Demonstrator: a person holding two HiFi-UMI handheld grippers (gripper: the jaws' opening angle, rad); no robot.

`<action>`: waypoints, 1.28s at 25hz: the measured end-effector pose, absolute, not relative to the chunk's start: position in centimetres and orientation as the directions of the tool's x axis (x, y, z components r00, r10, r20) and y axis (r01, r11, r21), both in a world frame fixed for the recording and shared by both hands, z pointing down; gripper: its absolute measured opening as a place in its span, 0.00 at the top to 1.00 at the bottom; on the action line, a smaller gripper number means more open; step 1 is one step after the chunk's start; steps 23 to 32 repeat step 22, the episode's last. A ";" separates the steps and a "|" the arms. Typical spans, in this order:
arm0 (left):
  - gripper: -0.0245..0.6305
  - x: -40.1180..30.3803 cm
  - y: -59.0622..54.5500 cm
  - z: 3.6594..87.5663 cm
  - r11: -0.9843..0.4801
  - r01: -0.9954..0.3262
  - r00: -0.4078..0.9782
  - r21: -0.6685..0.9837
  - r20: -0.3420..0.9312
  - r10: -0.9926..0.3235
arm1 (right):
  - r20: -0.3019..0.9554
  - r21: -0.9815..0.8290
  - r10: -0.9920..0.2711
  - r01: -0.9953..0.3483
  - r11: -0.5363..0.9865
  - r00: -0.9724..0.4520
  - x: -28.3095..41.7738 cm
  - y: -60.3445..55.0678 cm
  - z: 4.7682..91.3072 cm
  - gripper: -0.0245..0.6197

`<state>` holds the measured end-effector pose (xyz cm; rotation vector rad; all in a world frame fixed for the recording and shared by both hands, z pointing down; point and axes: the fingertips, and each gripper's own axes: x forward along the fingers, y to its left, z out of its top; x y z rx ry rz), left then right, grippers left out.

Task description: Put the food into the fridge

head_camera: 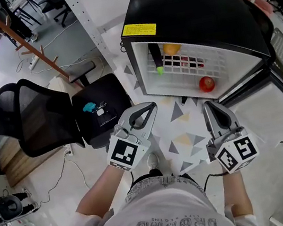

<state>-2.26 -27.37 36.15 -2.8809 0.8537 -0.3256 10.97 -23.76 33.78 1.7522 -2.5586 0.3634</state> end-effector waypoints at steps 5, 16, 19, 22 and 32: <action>0.95 -2.1 -27.4 36.2 -0.835 -0.524 0.818 -0.169 0.173 -0.549 | 0.147 -0.183 -0.916 -0.920 0.346 -0.373 11.0 -23.9 33.9 0.96; 0.95 -1.7 -27.5 36.0 -0.830 -0.532 0.814 -0.171 0.168 -0.556 | 0.150 -0.182 -0.912 -0.918 0.353 -0.381 11.1 -23.9 34.0 0.96; 0.95 -1.7 -27.4 36.1 -0.829 -0.532 0.814 -0.170 0.168 -0.557 | 0.151 -0.181 -0.912 -0.918 0.353 -0.381 11.1 -23.9 34.0 0.96; 0.95 -1.7 -27.4 36.1 -0.828 -0.534 0.812 -0.170 0.170 -0.558 | 0.151 -0.181 -0.912 -0.917 0.354 -0.382 11.2 -23.8 34.0 0.96; 0.95 -1.7 -27.4 36.1 -0.828 -0.534 0.812 -0.170 0.170 -0.558 | 0.151 -0.181 -0.912 -0.917 0.354 -0.382 11.2 -23.8 34.0 0.96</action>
